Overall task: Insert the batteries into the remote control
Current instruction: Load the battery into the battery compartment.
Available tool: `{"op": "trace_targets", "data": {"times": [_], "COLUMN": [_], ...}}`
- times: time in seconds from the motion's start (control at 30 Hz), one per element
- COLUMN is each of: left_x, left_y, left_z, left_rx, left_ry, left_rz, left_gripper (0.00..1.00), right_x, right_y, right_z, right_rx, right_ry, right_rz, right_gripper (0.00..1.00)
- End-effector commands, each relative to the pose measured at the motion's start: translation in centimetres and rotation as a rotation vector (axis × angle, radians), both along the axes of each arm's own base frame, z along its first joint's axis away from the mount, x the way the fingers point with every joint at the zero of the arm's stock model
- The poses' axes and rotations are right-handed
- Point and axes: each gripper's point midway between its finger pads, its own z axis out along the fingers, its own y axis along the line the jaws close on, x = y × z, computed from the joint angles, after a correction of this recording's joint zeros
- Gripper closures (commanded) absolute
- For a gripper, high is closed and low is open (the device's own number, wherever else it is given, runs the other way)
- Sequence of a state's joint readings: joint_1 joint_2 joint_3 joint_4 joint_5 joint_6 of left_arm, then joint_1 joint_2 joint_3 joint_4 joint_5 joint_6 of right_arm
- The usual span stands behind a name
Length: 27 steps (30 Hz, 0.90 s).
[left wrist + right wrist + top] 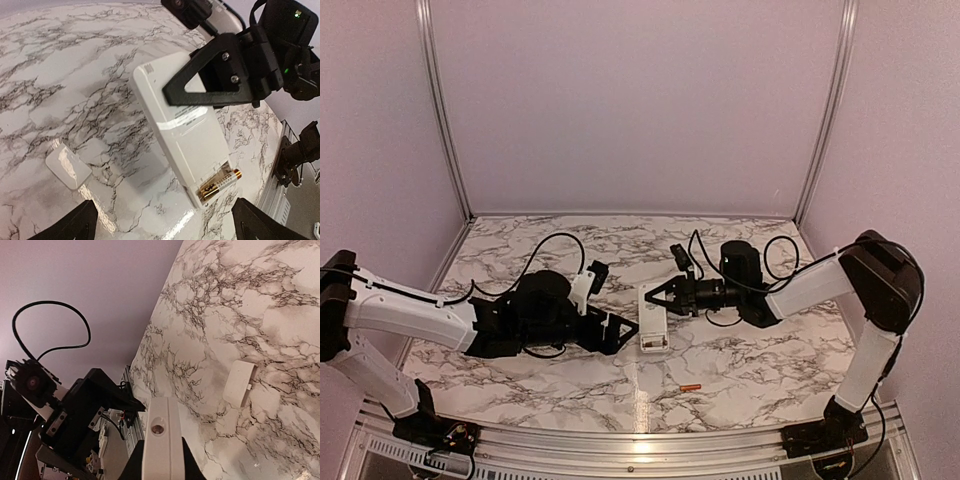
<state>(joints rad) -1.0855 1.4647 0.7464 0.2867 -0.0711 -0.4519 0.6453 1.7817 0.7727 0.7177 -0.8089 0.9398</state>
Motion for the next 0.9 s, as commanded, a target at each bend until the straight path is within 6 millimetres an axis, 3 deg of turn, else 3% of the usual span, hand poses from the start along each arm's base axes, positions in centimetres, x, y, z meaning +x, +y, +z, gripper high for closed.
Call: {"op": "trace_targets", "data": {"times": [0.0,0.33,0.6,0.87], "left_x": [-1.9,-3.4,-2.1,-1.6], "left_y": [-0.4,-2.9,-4.0,-5.1], "left_z": [-3.7,-2.9,-5.3,-5.2], "left_rx": [-0.102,-0.259,-0.187,-0.173], "left_ry": [0.280,0.352,0.422,0.417], "left_rz": [0.003,-0.114,-0.071,-0.087], "left_gripper": [0.01,0.04,0.16,0.26], "right_x": [1.3,1.9,1.5,1.5], "right_y": [0.0,0.7,1.3,1.5], "right_z": [0.4,0.0,0.4,0.3], "right_rx": [0.038,0.030,0.043,0.042], "right_ry": [-0.027,-0.026,-0.022,-0.018], "right_rz": [-0.051,-0.058,-0.044,-0.046], "right_gripper": [1.00,1.00,1.00,1.00]}}
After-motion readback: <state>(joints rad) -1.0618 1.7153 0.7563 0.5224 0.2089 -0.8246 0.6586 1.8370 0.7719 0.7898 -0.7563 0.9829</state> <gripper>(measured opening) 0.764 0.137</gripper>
